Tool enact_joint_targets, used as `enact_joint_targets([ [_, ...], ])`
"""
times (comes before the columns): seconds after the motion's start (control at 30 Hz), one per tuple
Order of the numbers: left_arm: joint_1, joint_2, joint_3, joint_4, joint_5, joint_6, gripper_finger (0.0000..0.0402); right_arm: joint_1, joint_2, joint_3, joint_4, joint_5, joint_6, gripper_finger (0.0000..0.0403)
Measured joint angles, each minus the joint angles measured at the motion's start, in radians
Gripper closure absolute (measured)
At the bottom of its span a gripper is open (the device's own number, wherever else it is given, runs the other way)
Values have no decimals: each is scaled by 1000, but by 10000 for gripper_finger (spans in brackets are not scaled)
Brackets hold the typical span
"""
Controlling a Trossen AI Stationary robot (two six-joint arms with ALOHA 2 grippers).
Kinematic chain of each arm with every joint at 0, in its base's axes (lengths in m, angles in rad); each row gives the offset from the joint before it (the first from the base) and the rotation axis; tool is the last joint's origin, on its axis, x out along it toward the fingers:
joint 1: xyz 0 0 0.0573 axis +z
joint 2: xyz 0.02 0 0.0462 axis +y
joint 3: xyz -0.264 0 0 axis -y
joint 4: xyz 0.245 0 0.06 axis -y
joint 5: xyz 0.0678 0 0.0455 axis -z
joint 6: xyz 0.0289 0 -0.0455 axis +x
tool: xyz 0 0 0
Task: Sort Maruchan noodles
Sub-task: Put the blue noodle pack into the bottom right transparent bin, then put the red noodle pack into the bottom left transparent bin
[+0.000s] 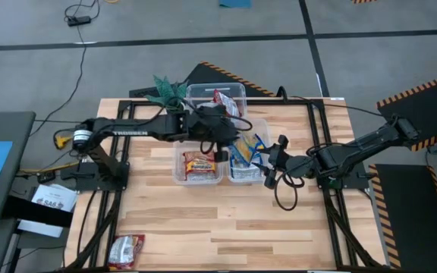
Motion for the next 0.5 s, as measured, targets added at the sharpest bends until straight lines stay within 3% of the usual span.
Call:
enact_joint_targets([
  [0.27,-11,-94,2,-61,-30,-70,247,0,0,0,-1,0,0,155],
  [0.5,-100,-209,2,-502,95,-387,197,0,0,0,-2,0,0,155],
])
